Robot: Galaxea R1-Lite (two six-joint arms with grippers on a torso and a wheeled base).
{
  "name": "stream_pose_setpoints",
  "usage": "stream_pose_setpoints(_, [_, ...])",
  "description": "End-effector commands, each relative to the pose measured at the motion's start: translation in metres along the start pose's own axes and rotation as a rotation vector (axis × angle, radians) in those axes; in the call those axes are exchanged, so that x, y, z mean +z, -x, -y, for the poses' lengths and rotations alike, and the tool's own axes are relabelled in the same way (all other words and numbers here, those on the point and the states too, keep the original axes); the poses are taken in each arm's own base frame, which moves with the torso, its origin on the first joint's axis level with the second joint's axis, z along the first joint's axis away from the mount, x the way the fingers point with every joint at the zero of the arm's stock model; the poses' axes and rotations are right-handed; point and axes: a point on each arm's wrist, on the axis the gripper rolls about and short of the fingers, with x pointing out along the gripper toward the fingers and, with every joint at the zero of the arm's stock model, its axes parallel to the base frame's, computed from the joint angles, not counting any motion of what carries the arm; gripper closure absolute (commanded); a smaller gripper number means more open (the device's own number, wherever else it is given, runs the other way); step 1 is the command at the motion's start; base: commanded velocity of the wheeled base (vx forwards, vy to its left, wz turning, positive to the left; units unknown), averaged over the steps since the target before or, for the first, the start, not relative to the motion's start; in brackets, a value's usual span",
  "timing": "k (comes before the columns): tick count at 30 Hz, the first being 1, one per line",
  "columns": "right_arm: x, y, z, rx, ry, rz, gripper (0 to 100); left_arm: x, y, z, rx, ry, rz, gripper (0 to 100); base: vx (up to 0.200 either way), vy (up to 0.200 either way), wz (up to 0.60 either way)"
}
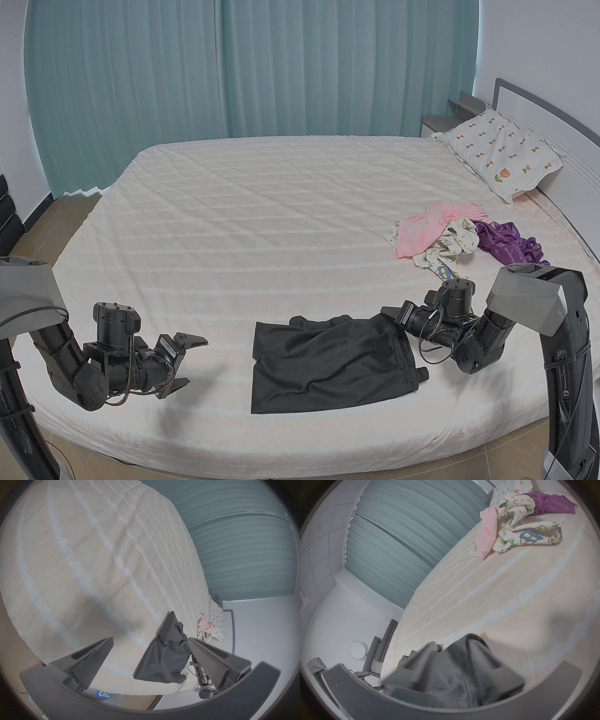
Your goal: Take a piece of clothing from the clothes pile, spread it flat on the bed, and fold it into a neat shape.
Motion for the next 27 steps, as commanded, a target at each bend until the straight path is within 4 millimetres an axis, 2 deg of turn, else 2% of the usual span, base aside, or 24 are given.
stream_pose_setpoints(1, [-0.005, -0.008, 0.010, -0.014, -0.007, -0.001, 100, 0.000, 0.000, -0.001, 0.003, 0.002, -0.001, 0, 0.000, 0.000, 0.00])
stream_pose_setpoints(6, [0.011, -0.003, 0.023, -0.034, -0.024, 0.047, 100, 0.000, 0.000, -0.001, 0.004, 0.003, -0.001, 0, 0.000, 0.000, 0.00])
stream_pose_setpoints(11, [0.014, -0.002, 0.034, -0.051, -0.037, 0.059, 100, 0.000, 0.000, -0.001, 0.004, 0.001, -0.001, 0, 0.000, 0.000, 0.00])
stream_pose_setpoints(23, [0.020, -0.003, 0.036, -0.048, -0.074, 0.080, 100, 0.000, 0.000, -0.001, 0.004, 0.001, -0.001, 0, 0.000, 0.000, 0.00])
stream_pose_setpoints(24, [0.020, -0.002, 0.036, -0.049, -0.074, 0.081, 0, -0.001, 0.000, -0.002, 0.006, 0.001, -0.002, 0, 0.000, 0.000, 0.00])
stream_pose_setpoints(27, [0.021, 0.001, 0.034, -0.047, -0.075, 0.085, 0, -0.001, 0.001, -0.002, 0.007, 0.002, -0.003, 0, 0.000, 0.000, 0.00])
